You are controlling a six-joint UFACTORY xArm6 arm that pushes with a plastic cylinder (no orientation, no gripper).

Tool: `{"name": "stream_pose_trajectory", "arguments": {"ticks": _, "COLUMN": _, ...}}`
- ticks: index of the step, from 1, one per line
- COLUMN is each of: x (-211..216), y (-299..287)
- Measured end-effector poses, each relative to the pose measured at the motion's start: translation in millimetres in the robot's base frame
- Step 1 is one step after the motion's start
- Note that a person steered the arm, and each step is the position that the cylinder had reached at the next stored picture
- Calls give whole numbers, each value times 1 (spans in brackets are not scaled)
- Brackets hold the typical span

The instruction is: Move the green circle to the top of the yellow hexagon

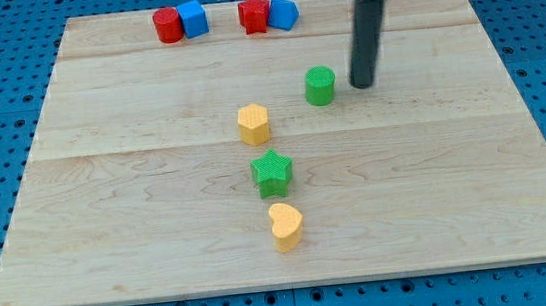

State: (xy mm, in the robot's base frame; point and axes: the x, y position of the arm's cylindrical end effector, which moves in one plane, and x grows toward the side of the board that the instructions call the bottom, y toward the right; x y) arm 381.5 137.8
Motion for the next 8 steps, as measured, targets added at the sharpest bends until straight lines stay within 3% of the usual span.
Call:
{"name": "stream_pose_trajectory", "arguments": {"ticks": 3, "x": -39, "y": -106}}
{"name": "stream_pose_trajectory", "arguments": {"ticks": 5, "x": -15, "y": -49}}
{"name": "stream_pose_trajectory", "arguments": {"ticks": 7, "x": -12, "y": -131}}
{"name": "stream_pose_trajectory", "arguments": {"ticks": 8, "x": -55, "y": -98}}
